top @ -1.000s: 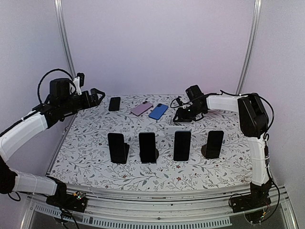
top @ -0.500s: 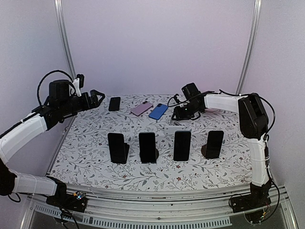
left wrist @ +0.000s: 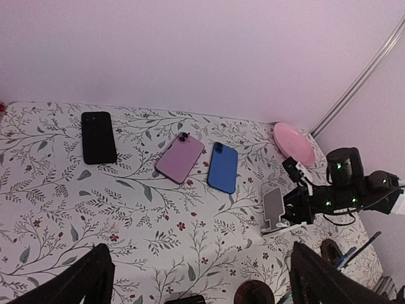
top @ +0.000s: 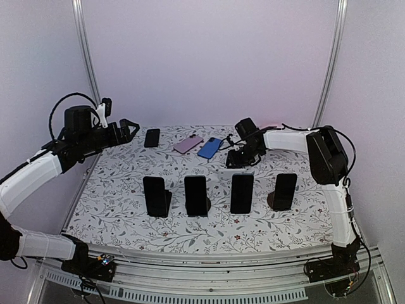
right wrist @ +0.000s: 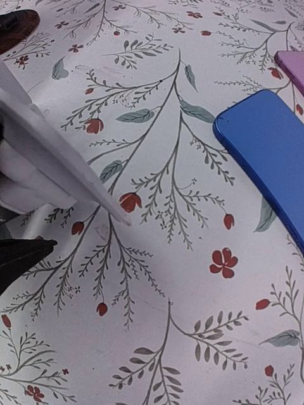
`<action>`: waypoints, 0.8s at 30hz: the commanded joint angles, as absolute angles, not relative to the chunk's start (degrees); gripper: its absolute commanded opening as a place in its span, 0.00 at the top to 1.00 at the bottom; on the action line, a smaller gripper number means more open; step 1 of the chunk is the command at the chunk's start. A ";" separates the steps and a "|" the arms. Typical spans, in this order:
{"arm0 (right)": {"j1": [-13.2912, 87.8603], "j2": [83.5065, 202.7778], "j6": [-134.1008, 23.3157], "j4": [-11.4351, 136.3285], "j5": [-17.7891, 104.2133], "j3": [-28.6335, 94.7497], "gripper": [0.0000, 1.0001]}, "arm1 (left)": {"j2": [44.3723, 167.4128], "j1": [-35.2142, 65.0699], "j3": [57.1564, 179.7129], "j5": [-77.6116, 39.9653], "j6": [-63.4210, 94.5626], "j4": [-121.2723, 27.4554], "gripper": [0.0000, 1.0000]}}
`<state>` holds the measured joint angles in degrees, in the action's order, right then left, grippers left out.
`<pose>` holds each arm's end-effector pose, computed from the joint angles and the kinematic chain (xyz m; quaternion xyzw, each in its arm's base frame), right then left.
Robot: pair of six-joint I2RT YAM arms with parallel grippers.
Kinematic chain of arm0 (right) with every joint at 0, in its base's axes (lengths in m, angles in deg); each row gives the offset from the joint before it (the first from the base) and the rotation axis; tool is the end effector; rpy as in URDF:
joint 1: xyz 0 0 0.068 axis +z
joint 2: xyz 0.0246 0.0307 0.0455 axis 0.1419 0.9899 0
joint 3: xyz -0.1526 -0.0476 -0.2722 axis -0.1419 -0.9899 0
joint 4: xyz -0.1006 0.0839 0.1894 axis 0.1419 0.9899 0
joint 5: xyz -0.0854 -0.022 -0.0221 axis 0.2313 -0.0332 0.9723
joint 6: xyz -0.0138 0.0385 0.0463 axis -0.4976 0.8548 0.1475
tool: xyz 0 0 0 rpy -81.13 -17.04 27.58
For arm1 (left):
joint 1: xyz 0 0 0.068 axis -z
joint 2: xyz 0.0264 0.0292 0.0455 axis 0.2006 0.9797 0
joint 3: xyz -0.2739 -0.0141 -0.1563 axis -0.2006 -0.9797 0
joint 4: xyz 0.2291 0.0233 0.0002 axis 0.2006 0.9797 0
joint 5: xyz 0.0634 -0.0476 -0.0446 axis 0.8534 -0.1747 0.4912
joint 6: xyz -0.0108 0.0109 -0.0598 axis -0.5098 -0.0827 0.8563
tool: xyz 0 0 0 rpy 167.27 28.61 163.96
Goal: Place the phone on the phone stand
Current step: Pick up the phone stand at the center of the board.
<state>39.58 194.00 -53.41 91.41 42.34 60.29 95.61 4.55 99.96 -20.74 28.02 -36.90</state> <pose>0.4250 0.2677 0.1899 -0.2080 0.9375 0.1598 0.2285 0.2116 -0.0698 0.3702 -0.0049 0.8142 -0.2657 0.5162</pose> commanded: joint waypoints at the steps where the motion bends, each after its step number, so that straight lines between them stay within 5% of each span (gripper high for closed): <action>1: 40.04 196.03 -54.04 92.61 43.65 62.53 0.67 | 95.04 5.14 99.71 -22.00 27.46 -38.10 0.03; 8: 40.01 194.21 -54.01 91.86 45.29 64.18 0.95 | 93.64 5.13 99.94 -22.72 27.74 -37.43 0.03; 24: 44.08 171.92 -59.88 70.42 49.22 54.41 0.98 | 90.87 6.01 99.93 -34.14 32.87 -40.34 0.03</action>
<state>41.41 182.50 -56.58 82.71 48.02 57.39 92.59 4.61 99.54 -28.89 31.04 -38.26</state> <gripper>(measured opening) 0.122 0.966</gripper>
